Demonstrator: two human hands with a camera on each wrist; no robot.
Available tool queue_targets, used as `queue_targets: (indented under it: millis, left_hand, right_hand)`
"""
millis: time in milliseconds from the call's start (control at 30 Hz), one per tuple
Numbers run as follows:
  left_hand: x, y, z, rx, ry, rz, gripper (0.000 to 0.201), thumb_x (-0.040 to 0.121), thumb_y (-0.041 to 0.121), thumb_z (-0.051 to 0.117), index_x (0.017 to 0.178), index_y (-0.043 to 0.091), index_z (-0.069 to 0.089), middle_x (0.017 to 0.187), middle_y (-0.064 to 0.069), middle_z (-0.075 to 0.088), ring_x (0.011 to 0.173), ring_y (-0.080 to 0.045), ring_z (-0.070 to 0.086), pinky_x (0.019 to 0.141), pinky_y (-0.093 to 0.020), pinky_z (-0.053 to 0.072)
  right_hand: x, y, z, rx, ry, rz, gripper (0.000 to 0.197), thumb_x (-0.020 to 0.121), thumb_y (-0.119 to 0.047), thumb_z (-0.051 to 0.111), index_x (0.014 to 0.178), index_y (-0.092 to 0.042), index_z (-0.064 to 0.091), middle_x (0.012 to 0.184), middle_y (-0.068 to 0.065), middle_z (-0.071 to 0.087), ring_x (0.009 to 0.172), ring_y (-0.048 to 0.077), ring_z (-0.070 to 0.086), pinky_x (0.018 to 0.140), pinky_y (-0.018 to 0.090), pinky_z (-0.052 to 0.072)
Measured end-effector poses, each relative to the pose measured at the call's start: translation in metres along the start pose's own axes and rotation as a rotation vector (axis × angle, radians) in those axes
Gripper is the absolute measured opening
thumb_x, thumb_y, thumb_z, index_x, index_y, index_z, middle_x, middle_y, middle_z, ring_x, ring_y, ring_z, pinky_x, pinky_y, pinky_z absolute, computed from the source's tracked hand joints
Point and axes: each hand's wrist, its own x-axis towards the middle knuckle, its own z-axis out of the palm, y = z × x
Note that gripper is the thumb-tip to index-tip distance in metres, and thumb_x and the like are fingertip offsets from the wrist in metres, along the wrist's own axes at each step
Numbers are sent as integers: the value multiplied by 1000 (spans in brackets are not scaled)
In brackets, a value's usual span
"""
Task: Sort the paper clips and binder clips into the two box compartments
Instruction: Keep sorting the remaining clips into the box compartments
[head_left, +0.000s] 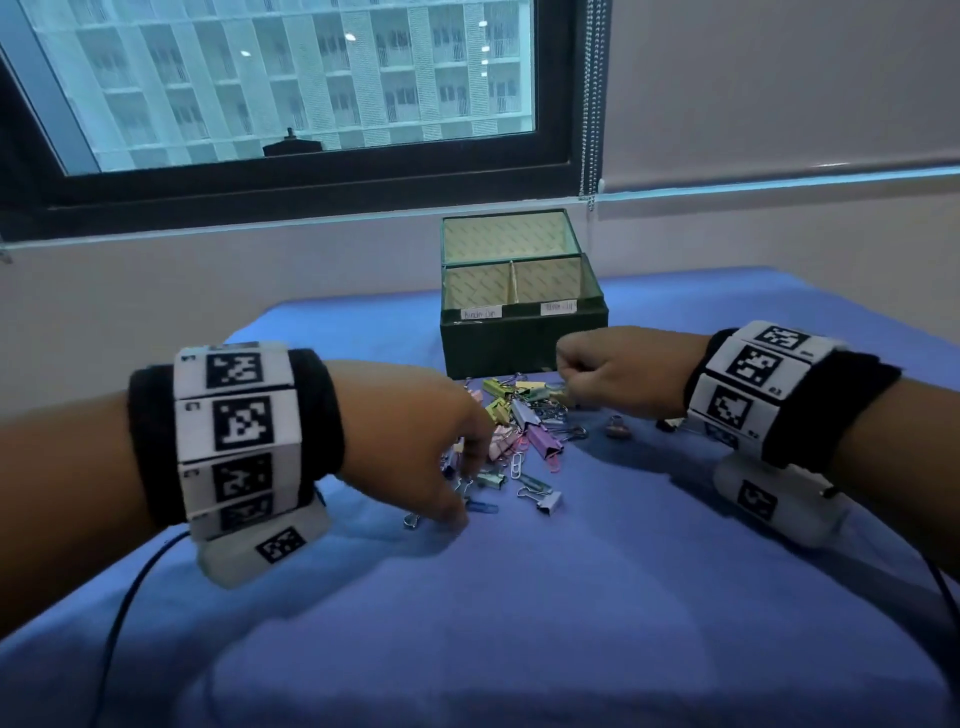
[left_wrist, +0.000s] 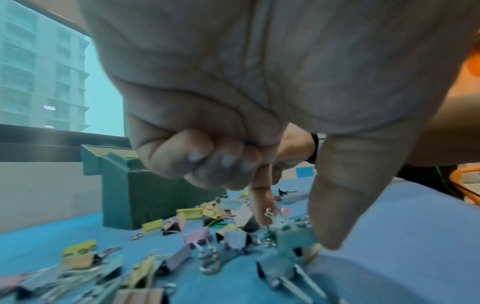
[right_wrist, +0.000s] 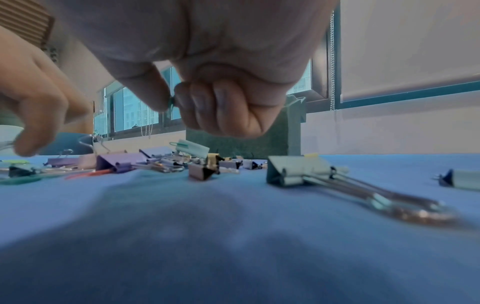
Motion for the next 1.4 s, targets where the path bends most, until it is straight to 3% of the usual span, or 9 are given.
queue_targets:
  millis: [133, 300, 467, 633, 733, 867, 1033, 1267, 1400]
  left_hand:
    - [-5, -11, -2, -2, 6, 6, 37, 78, 38, 63, 112, 45, 53, 97, 12, 57, 89, -14, 57, 82, -32, 52]
    - [0, 3, 5, -18, 74, 150, 29, 77, 56, 66, 105, 44, 66, 93, 16, 55, 91, -9, 57, 84, -30, 51]
    - [8, 12, 7, 81, 125, 199, 18, 82, 44, 59, 95, 35, 68, 95, 10, 62, 87, -12, 59, 79, -32, 54]
    - [27, -16, -20, -426, 37, 54, 9, 89, 32, 64, 87, 25, 70, 67, 14, 64, 50, 2, 51, 52, -11, 42]
    - [43, -41, -31, -703, -68, -7, 11, 92, 21, 62, 87, 20, 72, 63, 11, 57, 51, -6, 41, 49, -17, 33]
    - [58, -59, -31, -925, -122, -45, 11, 84, 21, 69, 90, 16, 78, 67, 0, 52, 51, -10, 32, 50, -25, 23]
    - [67, -63, -30, -1051, -109, -57, 15, 80, 17, 70, 91, 12, 79, 63, 3, 55, 49, -8, 32, 45, -21, 22]
    - [80, -68, -31, -1249, -11, -49, 21, 75, 20, 71, 93, 10, 75, 54, 5, 39, 53, -9, 29, 42, -18, 21]
    - [93, -67, -34, -1371, 137, -86, 11, 89, 16, 62, 93, 11, 71, 59, 3, 36, 52, -9, 26, 39, -17, 20]
  right_hand:
    - [-3, -2, 0, 34, 23, -17, 11, 89, -15, 48, 80, -16, 40, 72, 3, 48, 60, 16, 35, 58, 31, 34]
    - [-5, -6, -3, 49, 7, -27, 18, 88, -6, 45, 98, -17, 54, 66, -7, 50, 56, 7, 42, 53, 22, 33]
    - [0, -5, -2, 116, -69, -64, 22, 86, -1, 46, 86, -14, 63, 67, -8, 56, 56, 5, 44, 61, 22, 40]
    - [-5, -5, -3, 118, -23, -118, 16, 83, -21, 67, 94, -32, 65, 53, -17, 56, 45, 2, 48, 54, 23, 45]
    - [-9, -8, -4, 164, -108, -192, 17, 74, -22, 74, 85, -34, 71, 59, -7, 65, 46, 15, 52, 56, 33, 52]
    - [-9, -11, 0, 81, -221, -198, 23, 74, -23, 79, 93, -36, 78, 66, -25, 67, 54, -4, 55, 56, 9, 40]
    - [-2, -6, 5, 42, -224, -200, 10, 75, -26, 80, 85, -26, 79, 65, -18, 67, 57, -6, 56, 55, 6, 40]
    - [-1, -2, -1, 106, 27, -206, 8, 94, -24, 56, 86, -22, 58, 73, -12, 60, 57, 1, 52, 57, 17, 43]
    - [4, 4, -2, 121, 183, -158, 16, 99, -25, 45, 84, -25, 45, 76, -8, 52, 67, 10, 47, 63, 28, 39]
